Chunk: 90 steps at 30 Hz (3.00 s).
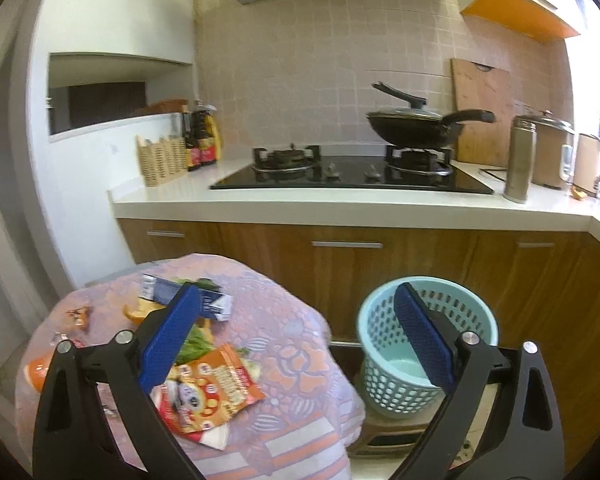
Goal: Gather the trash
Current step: 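Grasp the orange paper cup with the left tool while the right tool grasps a snack packet, then drop the orange cup and snack packet into the blue wastebasket with both tools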
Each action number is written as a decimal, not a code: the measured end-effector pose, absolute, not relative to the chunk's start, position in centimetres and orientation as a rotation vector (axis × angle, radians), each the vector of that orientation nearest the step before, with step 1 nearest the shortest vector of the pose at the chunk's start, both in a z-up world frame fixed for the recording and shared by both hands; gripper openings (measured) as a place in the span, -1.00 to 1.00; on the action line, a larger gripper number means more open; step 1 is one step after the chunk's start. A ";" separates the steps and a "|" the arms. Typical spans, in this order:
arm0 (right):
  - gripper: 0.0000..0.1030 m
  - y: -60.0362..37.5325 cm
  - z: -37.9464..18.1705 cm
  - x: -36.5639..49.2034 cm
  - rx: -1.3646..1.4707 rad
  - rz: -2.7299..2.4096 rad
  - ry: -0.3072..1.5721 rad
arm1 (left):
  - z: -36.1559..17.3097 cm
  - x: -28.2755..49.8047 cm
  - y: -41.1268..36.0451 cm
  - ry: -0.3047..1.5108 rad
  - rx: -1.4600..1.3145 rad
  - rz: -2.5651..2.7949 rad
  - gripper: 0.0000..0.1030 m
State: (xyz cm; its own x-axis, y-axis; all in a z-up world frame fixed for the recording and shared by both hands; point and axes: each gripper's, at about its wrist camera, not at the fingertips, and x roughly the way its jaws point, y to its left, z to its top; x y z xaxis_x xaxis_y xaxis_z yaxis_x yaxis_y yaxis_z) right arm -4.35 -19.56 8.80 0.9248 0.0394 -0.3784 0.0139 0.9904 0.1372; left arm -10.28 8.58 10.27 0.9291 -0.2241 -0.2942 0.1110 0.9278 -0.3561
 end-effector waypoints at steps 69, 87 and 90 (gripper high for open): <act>0.72 -17.4 -5.5 7.1 0.286 0.457 0.860 | -0.1 -7.1 21.9 0.665 -0.405 -0.194 0.07; -0.79 -21.3 3.0 4.4 0.249 0.529 0.602 | 9.0 -2.3 10.9 0.567 -0.273 -0.284 0.07; -0.79 -23.8 3.9 4.7 0.278 0.502 0.567 | 10.1 -0.1 6.9 0.571 -0.250 -0.339 0.07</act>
State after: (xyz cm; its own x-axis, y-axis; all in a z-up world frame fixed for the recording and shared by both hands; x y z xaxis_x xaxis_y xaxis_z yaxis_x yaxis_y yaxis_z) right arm 4.67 -23.82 3.93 0.7284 0.5243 -0.4410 -0.3749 0.8438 0.3839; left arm -0.06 6.93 10.05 0.7888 -0.3796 -0.4834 0.2431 0.9150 -0.3219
